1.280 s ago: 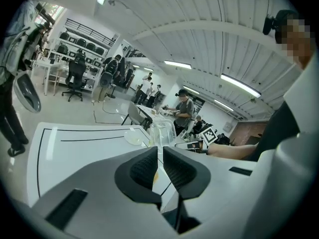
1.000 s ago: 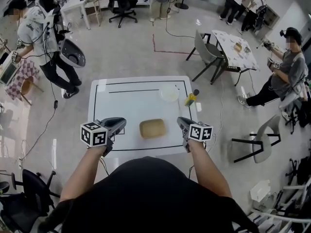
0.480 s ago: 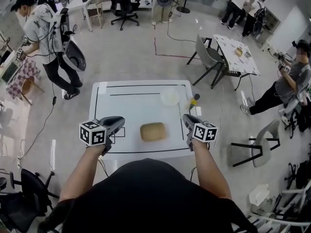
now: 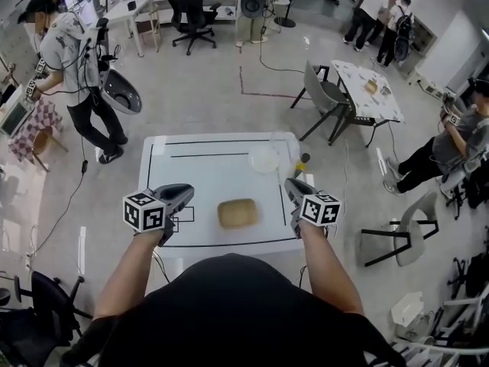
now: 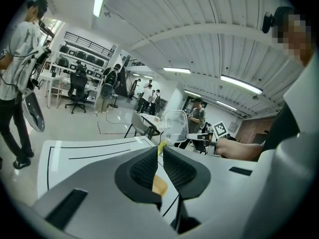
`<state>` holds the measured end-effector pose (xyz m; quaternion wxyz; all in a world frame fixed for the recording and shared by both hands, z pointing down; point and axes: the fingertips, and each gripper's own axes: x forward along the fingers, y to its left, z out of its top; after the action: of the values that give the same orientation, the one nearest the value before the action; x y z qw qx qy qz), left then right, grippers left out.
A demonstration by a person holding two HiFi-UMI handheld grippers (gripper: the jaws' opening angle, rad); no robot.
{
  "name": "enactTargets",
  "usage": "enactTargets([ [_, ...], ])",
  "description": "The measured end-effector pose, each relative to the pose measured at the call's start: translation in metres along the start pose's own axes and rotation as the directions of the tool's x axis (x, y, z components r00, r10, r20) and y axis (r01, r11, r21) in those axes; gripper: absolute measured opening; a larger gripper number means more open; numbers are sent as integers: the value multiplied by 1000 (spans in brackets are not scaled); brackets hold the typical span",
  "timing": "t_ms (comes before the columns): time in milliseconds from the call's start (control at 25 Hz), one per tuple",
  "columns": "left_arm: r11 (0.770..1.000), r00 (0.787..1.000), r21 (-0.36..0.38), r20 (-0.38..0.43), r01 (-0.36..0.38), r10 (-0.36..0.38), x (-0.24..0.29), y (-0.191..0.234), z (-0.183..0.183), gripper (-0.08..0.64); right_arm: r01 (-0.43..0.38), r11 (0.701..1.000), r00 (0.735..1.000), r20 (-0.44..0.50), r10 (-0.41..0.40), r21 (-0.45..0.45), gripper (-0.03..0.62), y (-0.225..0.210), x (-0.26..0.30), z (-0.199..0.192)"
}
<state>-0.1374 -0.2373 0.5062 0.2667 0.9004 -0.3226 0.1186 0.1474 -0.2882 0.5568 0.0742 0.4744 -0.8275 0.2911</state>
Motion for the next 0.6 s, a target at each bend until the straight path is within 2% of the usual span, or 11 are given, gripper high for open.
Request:
enactTargets([
  [600,1000,1000,-4,-5,-13,13,-3,4,-7,51,-5,999,1000,16,6,-39,41,15,-6,17],
])
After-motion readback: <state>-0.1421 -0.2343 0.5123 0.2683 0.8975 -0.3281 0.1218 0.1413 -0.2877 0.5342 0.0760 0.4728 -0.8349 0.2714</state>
